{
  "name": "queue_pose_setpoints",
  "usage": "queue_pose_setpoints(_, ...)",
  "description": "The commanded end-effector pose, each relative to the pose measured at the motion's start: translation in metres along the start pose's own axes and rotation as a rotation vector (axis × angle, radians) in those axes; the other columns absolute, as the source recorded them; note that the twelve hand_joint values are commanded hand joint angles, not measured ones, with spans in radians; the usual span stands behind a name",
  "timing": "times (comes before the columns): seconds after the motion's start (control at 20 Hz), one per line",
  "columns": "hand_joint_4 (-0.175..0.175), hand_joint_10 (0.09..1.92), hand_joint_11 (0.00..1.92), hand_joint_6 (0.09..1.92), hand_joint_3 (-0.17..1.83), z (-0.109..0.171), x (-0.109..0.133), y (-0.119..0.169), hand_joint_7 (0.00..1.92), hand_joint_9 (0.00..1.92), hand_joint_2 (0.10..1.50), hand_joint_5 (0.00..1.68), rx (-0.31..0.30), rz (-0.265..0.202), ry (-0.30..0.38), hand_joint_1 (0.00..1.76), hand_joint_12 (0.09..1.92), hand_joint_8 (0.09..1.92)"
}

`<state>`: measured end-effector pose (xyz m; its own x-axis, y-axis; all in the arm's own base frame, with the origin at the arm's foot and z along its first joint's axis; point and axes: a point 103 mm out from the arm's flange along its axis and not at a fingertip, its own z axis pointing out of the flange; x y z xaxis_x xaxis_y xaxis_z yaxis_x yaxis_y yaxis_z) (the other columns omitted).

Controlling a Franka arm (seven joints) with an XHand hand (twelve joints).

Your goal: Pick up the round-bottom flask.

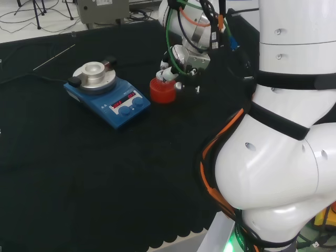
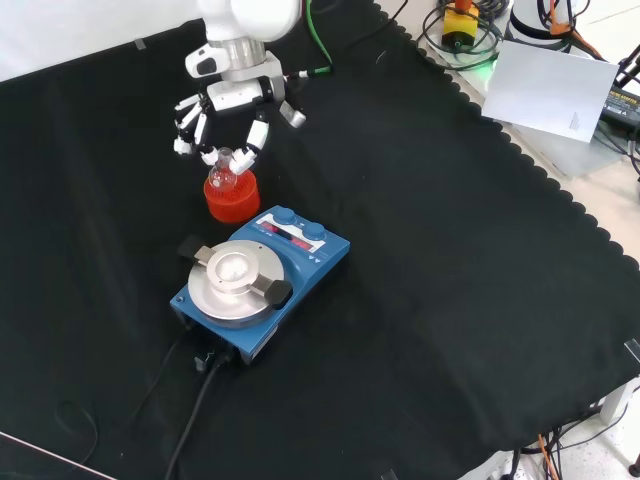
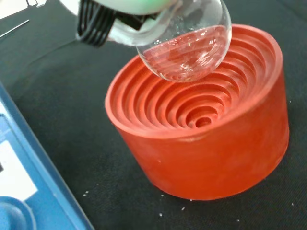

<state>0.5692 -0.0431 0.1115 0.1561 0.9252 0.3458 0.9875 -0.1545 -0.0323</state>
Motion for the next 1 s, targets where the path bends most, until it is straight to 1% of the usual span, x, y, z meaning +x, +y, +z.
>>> queue_pose_setpoints(0.05, 0.175, 0.53, 0.16, 0.88, 0.72, -0.029, 0.016, -0.003, 0.53, 0.68, 0.67, 1.17, 0.036, -0.024, -0.037, 1.10, 1.32, 0.54)
queue_pose_setpoints(0.2, 0.175, 0.53, 0.17, 0.88, 0.72, -0.037, 0.024, -0.005, 0.52, 0.67, 0.67, 1.17, 0.051, -0.028, -0.060, 1.10, 1.32, 0.54)
queue_pose_setpoints(0.3, 0.175, 0.53, 0.17, 0.87, 0.72, -0.044, 0.031, -0.006, 0.52, 0.67, 0.67, 1.17, 0.061, -0.026, -0.058, 1.10, 1.32, 0.54)
queue_pose_setpoints(0.55, 0.175, 0.53, 0.17, 0.87, 0.73, -0.058, 0.041, -0.008, 0.50, 0.66, 0.66, 1.18, 0.064, -0.045, -0.085, 1.10, 1.32, 0.53)
queue_pose_setpoints(0.7, 0.175, 0.52, 0.17, 0.87, 0.73, -0.063, 0.046, -0.009, 0.50, 0.66, 0.66, 1.18, 0.063, -0.043, -0.096, 1.10, 1.32, 0.53)
queue_pose_setpoints(0.85, 0.175, 0.52, 0.17, 0.87, 0.73, -0.064, 0.045, -0.010, 0.50, 0.65, 0.66, 1.18, 0.064, -0.042, -0.085, 1.10, 1.32, 0.53)
queue_pose_setpoints(1.0, 0.175, 0.52, 0.17, 0.86, 0.73, -0.068, 0.052, -0.011, 0.50, 0.65, 0.66, 1.18, 0.063, -0.049, -0.100, 1.10, 1.32, 0.53)
